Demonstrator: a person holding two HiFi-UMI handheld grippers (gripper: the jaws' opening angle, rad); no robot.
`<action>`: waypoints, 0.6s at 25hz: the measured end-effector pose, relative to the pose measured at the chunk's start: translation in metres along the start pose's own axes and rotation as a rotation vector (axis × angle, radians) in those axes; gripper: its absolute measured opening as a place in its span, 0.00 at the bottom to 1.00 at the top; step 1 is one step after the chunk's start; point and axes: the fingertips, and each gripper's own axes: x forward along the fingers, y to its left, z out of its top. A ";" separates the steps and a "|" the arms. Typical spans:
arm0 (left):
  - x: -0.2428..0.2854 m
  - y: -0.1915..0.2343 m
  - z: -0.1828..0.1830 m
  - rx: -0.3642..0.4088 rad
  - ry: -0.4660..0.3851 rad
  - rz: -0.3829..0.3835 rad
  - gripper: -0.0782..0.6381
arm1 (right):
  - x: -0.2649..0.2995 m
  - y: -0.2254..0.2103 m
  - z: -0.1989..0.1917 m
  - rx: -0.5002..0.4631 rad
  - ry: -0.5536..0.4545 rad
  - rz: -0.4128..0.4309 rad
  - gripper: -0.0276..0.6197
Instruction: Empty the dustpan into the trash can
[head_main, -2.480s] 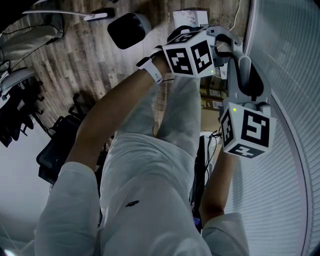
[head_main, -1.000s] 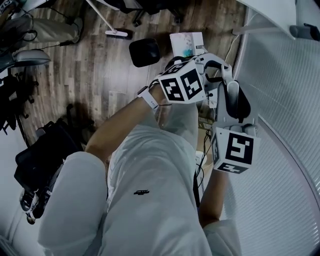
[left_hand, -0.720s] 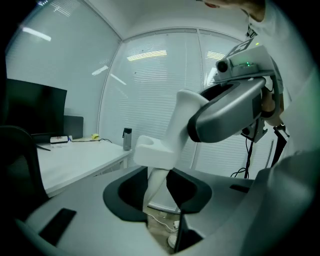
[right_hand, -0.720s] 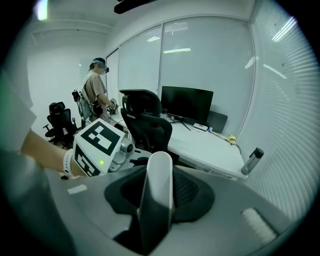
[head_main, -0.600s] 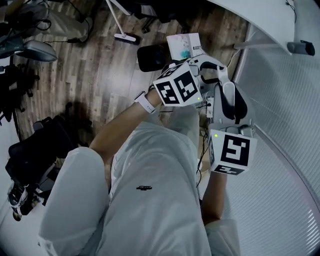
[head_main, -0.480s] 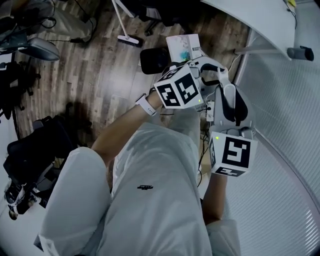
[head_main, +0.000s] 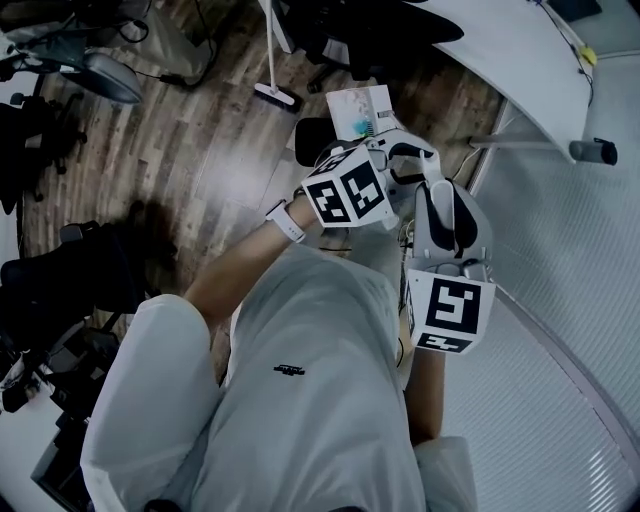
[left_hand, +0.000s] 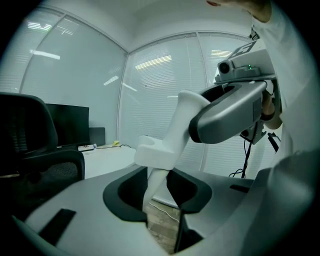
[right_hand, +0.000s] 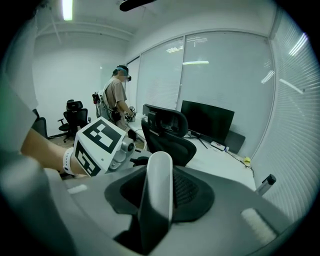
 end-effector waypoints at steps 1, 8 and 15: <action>-0.005 0.003 -0.001 -0.005 -0.002 0.012 0.27 | 0.002 0.005 0.003 -0.011 -0.003 0.009 0.24; -0.040 0.019 -0.010 -0.048 -0.035 0.097 0.28 | 0.016 0.037 0.019 -0.077 -0.008 0.057 0.24; -0.054 0.016 -0.029 -0.099 -0.069 0.143 0.28 | 0.021 0.060 0.010 -0.131 -0.003 0.082 0.24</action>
